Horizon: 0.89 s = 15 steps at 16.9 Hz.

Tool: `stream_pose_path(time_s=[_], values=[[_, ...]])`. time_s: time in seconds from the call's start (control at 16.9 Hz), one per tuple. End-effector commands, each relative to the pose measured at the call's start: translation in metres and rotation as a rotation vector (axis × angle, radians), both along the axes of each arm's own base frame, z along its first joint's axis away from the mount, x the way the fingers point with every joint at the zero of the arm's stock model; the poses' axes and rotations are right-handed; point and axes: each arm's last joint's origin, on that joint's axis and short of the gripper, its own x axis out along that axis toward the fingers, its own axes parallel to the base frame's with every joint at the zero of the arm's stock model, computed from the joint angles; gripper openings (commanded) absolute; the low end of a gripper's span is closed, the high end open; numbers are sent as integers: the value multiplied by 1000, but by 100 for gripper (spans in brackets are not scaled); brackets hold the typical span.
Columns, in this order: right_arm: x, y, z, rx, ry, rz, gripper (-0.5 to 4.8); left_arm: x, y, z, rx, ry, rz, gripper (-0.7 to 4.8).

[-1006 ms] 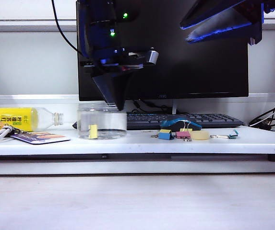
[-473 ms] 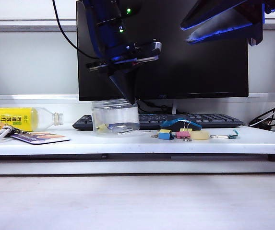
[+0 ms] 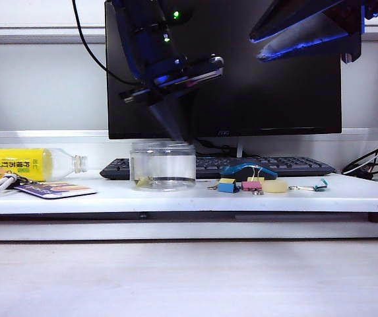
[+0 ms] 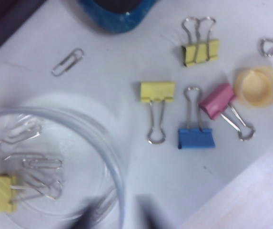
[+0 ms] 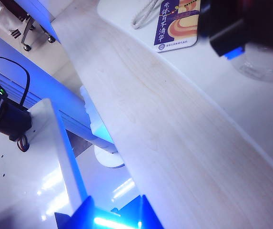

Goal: Take the clips out of the round transparent plastic box and place them on the table.

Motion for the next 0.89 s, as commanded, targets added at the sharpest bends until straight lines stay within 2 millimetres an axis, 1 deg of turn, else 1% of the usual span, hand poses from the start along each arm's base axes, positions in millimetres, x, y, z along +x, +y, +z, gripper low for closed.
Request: stream_pose_path(time_s=[0.06,0.18,0.3,0.41,0.59,0.65,0.83,0.89], values=[[0,0,2,7,-17,8,126,-1,0,3,2,-10,-23,216],[0,0,2,10,-26,8,126,-2,1,6,12,-28,-41,217],[2,1,4,11,-60,-6,126,-6,7,19,63,-104,-26,221],[6,0,5,-37,-112,-82,127,-13,17,36,91,-149,-17,221],[13,2,8,-37,-176,-120,127,-24,43,61,94,-142,18,220],[18,4,8,-25,-193,-127,127,-25,59,68,100,-134,50,220],[33,17,1,-34,-181,-128,136,-20,88,73,100,-89,97,220],[43,22,-1,-43,-165,-126,149,-16,100,73,73,-61,99,220]])
